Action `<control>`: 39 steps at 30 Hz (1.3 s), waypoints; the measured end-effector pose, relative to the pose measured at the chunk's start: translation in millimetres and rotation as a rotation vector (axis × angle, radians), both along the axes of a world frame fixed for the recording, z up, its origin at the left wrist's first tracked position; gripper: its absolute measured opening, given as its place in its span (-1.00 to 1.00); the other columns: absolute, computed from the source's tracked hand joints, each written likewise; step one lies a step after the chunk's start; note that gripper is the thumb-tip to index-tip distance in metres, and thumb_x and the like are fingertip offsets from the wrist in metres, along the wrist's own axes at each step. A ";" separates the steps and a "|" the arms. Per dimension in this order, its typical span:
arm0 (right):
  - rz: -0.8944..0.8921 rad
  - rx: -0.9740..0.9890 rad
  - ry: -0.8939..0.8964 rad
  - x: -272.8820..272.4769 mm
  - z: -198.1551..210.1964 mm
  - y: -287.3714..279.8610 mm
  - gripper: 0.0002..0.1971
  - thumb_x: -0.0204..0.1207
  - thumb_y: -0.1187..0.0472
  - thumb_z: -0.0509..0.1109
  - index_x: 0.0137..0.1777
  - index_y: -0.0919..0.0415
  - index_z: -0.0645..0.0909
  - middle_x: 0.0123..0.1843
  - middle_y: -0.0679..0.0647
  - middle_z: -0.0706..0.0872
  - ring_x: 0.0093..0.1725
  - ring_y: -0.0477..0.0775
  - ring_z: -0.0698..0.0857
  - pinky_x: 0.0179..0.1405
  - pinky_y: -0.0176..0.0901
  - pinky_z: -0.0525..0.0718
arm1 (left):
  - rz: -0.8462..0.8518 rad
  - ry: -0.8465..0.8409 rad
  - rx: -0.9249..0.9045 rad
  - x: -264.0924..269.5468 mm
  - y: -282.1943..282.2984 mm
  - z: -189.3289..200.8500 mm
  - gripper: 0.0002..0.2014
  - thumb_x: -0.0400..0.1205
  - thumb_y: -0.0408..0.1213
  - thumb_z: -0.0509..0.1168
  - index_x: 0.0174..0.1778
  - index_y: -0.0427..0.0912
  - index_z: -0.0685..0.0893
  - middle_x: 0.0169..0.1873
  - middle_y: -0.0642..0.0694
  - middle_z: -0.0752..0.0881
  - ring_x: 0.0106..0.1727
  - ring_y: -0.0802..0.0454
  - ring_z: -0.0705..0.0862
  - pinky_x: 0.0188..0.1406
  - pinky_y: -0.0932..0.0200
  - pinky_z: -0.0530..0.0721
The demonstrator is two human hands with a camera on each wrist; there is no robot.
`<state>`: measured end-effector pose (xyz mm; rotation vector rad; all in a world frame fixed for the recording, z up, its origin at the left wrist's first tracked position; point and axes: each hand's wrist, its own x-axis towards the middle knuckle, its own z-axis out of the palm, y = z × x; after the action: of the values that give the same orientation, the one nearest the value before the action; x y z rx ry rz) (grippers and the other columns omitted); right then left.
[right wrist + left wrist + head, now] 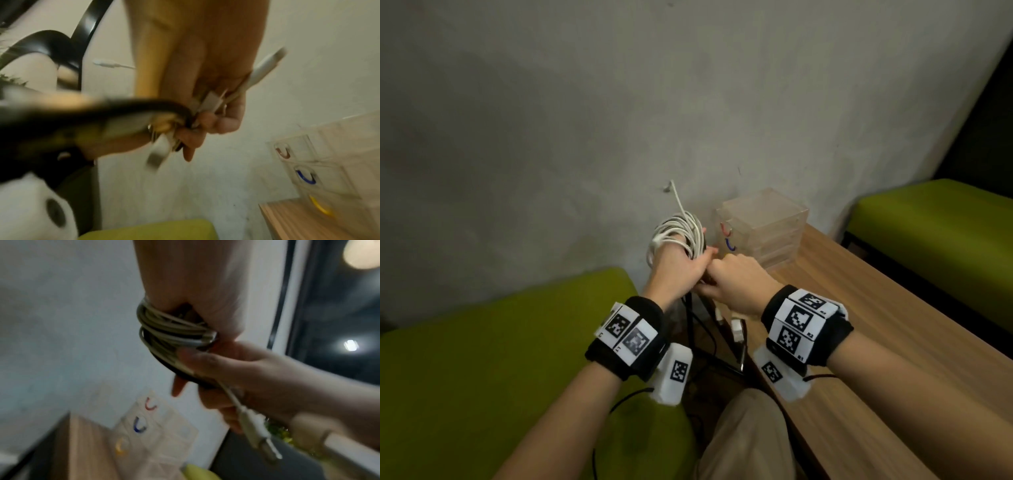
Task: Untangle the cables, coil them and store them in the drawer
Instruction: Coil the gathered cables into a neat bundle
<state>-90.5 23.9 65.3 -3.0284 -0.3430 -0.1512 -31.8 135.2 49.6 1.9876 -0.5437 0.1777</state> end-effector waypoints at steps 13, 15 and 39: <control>0.074 0.047 0.481 2.6 27.4 -21.1 -0.78 0.32 0.17 0.55 -0.04 0.19 0.75 -0.50 -0.06 0.57 -0.47 -0.08 0.50 -0.48 -0.24 0.45 | -0.374 0.514 0.187 -5.4 15.4 -8.6 -0.70 0.35 -0.17 0.39 -0.13 -0.31 0.68 -0.09 -0.30 0.77 0.01 -0.17 0.73 0.20 -0.20 0.59; 0.066 0.071 0.483 4.0 28.3 -24.5 -0.80 0.28 0.13 0.58 -0.11 0.14 0.78 -0.50 -0.09 0.62 -0.45 -0.08 0.55 -0.43 -0.23 0.50 | -0.411 0.582 0.219 -6.8 17.3 -4.9 -0.68 0.30 -0.10 0.42 -0.13 -0.21 0.69 -0.05 -0.23 0.78 0.09 -0.17 0.71 0.30 -0.21 0.56; 0.034 -0.028 0.141 5.1 8.0 -51.8 -0.62 0.50 -0.05 0.38 0.26 0.08 0.60 0.20 0.02 0.68 0.15 0.01 0.64 0.06 -0.14 0.56 | -0.440 0.652 0.442 -6.1 27.3 -10.8 -0.77 0.42 -0.49 0.40 -0.51 -0.25 0.53 -0.56 -0.14 0.68 -0.54 0.01 0.66 -0.58 0.29 0.59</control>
<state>-85.4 -27.9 73.4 -3.0368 -0.3878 0.0700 -37.9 162.6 38.8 2.1233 -0.5995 -0.8992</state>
